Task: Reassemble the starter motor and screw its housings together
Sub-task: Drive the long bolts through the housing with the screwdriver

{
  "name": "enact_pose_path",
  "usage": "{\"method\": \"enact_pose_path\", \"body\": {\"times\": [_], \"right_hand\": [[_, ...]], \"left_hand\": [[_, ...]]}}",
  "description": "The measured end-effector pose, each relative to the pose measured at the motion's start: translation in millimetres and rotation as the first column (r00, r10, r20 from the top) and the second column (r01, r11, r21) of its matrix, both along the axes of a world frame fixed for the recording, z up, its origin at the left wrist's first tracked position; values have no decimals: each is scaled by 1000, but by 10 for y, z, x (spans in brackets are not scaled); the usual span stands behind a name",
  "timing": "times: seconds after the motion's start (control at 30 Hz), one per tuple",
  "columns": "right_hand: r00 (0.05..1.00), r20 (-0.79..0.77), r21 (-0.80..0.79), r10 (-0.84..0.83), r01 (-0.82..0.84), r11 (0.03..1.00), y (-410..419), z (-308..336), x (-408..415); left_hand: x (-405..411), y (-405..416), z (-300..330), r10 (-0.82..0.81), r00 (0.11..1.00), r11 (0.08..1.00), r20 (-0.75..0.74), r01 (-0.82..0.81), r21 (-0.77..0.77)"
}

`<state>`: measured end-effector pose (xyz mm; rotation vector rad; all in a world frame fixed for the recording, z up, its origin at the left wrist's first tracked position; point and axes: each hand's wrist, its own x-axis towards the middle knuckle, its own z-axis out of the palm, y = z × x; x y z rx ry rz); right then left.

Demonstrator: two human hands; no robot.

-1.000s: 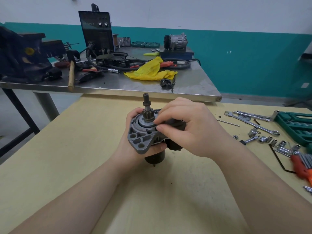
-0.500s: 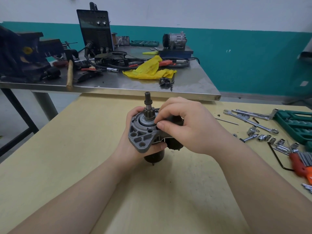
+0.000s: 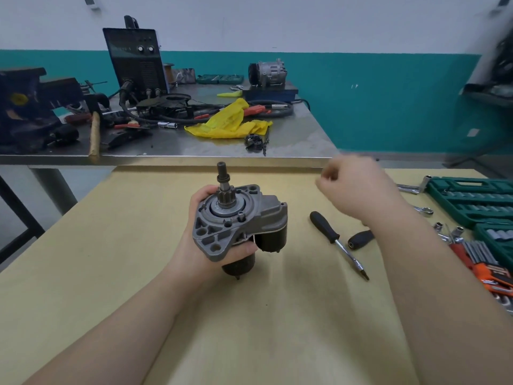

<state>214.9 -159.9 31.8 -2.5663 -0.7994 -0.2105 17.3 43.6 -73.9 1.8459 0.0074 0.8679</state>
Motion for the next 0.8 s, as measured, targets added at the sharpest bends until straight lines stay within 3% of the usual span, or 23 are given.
{"method": "enact_pose_path", "body": {"times": [0.03,0.1,0.27,0.4,0.53,0.63,0.7,0.8], "right_hand": [[998,-46,-188,-48,38,981,-7,-80,67],[983,-157,-373,-94,29,927,10,-213,119],[988,-140,-505,-72,-9,863,92,-591,190],[985,-155,-469,-74,-7,883,109,-699,244],[960,-273,-289,-67,-15,957,104,-679,279],[854,-519,57,35,-6,998,104,-637,272],[751,-646,289,138,73,955,128,-579,242],[648,-709,517,278,211,830,192,-519,188]], "left_hand": [[-2,9,-7,0,1000,1000,13,0,-9],[-1,25,-24,-5,999,1000,36,6,-18],[-21,60,-57,-35,996,995,84,42,-87],[-40,60,-77,-51,996,993,69,58,-107],[-35,83,-102,-14,998,998,66,18,-61],[-54,96,-100,-4,999,995,50,9,-96],[-51,95,-91,1,999,991,36,4,-135],[-34,98,-114,7,1000,980,23,-2,-197]]}}
